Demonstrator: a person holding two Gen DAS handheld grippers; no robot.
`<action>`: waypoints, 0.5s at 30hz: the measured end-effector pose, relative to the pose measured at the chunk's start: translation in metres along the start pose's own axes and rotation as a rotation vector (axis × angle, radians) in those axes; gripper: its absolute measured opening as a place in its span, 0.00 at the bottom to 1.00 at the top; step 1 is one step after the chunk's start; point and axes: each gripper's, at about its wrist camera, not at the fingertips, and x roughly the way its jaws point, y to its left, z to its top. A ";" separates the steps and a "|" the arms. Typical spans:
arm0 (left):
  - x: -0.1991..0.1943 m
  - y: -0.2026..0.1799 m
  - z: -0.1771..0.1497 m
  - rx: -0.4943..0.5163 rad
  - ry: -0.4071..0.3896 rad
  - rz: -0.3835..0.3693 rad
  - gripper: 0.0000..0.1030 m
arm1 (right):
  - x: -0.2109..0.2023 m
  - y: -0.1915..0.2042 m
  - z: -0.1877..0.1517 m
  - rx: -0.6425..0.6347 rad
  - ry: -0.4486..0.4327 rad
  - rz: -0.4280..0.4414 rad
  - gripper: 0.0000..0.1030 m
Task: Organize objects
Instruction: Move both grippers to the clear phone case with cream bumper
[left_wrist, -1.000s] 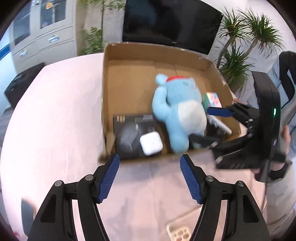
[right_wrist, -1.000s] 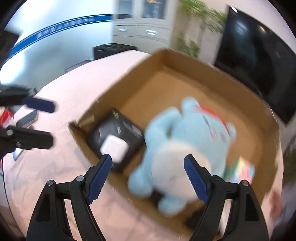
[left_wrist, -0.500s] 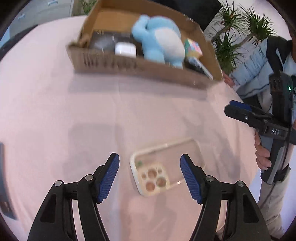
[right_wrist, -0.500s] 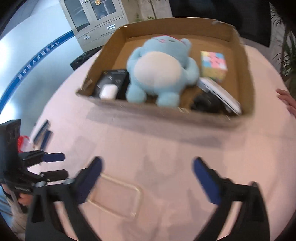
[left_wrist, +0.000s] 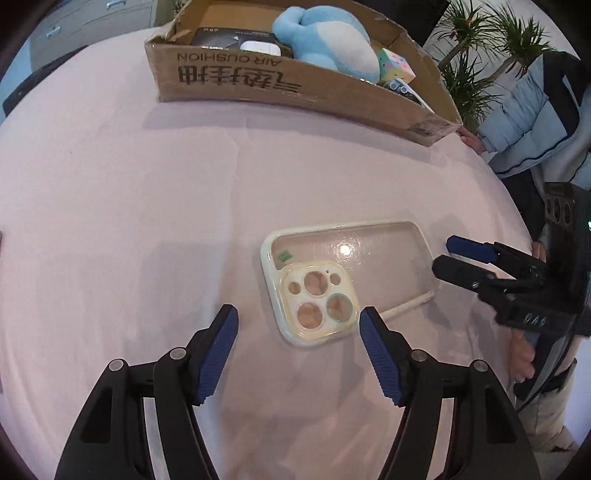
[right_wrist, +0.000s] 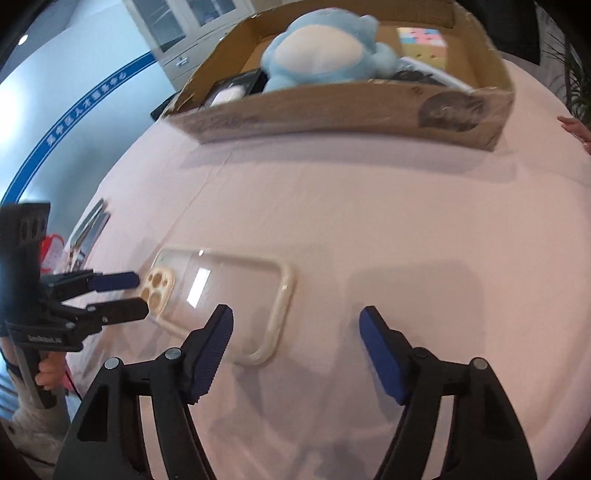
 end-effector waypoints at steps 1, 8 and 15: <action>0.000 -0.003 -0.002 0.010 -0.008 0.010 0.65 | 0.001 0.009 -0.003 -0.042 -0.017 -0.049 0.69; 0.003 -0.032 -0.014 0.210 -0.002 -0.012 0.66 | 0.011 0.044 -0.012 -0.252 0.035 0.031 0.79; 0.007 -0.033 -0.012 0.391 -0.016 0.064 0.70 | 0.025 0.047 -0.007 -0.458 0.084 0.041 0.87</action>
